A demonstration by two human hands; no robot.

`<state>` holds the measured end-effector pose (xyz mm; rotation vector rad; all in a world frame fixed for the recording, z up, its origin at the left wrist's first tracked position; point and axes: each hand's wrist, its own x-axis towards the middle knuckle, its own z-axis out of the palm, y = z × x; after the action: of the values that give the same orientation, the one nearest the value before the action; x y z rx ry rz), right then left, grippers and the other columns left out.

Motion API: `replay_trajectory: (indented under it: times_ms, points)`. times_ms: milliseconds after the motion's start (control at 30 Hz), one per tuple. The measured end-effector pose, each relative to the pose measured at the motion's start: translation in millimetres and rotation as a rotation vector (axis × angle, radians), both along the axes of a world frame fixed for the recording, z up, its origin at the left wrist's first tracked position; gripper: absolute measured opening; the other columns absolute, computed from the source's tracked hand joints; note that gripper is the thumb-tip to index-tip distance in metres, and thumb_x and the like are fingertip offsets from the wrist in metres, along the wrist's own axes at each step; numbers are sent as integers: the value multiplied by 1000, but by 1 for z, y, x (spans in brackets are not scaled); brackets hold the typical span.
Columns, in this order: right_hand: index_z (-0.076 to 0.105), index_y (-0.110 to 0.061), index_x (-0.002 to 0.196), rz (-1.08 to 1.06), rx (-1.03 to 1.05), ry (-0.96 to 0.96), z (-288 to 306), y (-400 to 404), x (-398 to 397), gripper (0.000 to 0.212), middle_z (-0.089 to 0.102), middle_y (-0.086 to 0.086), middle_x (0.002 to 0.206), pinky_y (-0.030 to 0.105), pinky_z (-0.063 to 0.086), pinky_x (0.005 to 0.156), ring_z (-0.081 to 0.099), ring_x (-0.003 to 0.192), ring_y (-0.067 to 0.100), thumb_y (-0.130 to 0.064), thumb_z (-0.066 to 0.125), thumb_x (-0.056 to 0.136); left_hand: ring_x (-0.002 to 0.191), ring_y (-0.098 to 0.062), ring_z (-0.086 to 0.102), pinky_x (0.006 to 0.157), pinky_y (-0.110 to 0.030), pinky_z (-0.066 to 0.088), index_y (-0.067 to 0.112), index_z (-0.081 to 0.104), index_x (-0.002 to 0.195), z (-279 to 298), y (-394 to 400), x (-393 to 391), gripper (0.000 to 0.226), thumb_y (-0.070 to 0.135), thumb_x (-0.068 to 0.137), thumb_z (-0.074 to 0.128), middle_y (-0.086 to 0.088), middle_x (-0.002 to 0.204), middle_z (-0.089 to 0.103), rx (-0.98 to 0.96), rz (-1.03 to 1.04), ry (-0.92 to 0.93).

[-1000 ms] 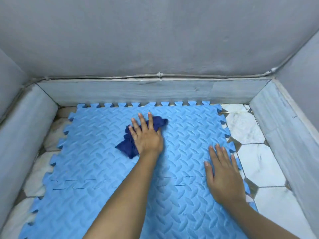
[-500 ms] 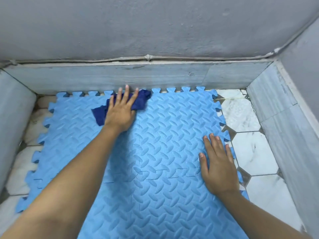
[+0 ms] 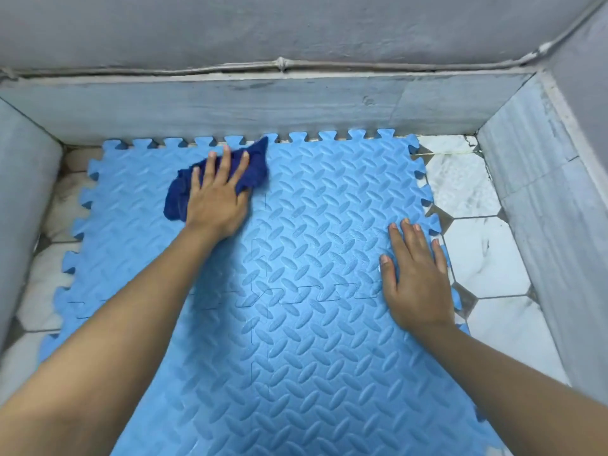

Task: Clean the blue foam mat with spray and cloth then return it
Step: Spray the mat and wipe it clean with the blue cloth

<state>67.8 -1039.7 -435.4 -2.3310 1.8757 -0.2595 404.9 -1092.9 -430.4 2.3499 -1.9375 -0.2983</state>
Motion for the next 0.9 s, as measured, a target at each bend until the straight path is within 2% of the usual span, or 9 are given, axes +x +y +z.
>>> replay_trajectory:
  times_ms: [100,267,367,467,533,600,667,800,900]
  points:
    - [33,-17,151,1,1,-10,0,1,0,56,28,4,159,42,8,122,19,149,19,-38,28,100,148,-29,0,118,-50,-1,35,9,153,-7,-10,-33,58,42,98,26,0,162,1,2,130,32]
    - [33,-16,151,8,6,-41,2,1,-1,55,28,5,160,41,7,121,18,149,19,-36,30,100,147,-31,10,117,-51,7,35,18,152,9,180,-96,68,39,86,35,-3,161,13,17,-476,43]
    - [33,-16,151,5,7,-61,2,1,-1,54,28,6,160,42,7,121,18,149,20,-35,31,101,144,-34,19,112,-54,17,33,14,152,21,308,-66,81,33,76,43,-8,155,30,109,-545,-22]
    - [33,-16,151,-1,3,-57,0,2,-1,53,27,6,160,42,7,121,18,149,20,-35,32,101,142,-38,21,110,-61,17,38,10,152,13,304,6,75,35,81,34,-12,151,37,140,-277,-122]
    - [32,-17,151,6,6,-46,1,1,1,53,26,5,160,41,7,121,17,150,19,-35,31,102,145,-37,9,111,-64,9,42,9,150,6,254,29,62,43,91,28,-5,160,16,126,95,-43]
    - [31,-18,152,-9,11,-19,2,4,-1,53,25,4,161,42,7,121,16,150,19,-36,28,102,147,-35,-2,113,-63,1,43,6,151,5,227,12,57,46,98,28,1,162,1,116,292,21]
    - [28,-21,153,-42,27,42,2,7,2,53,22,4,162,45,8,120,15,150,21,-38,25,103,147,-35,-1,114,-61,3,37,9,152,7,246,-27,60,43,97,31,-2,162,0,77,129,-45]
    - [21,-20,155,-46,172,-16,11,14,4,54,8,8,164,50,1,121,4,151,26,-38,27,105,144,-34,16,111,-58,17,33,28,149,21,366,-118,81,43,72,48,-7,157,25,112,-614,-48]
    - [29,-10,151,23,234,-157,26,38,-22,51,8,14,163,48,5,121,3,151,31,-22,40,103,142,-31,24,110,-55,18,34,33,147,19,358,-105,77,42,72,47,-6,155,31,100,-680,-63]
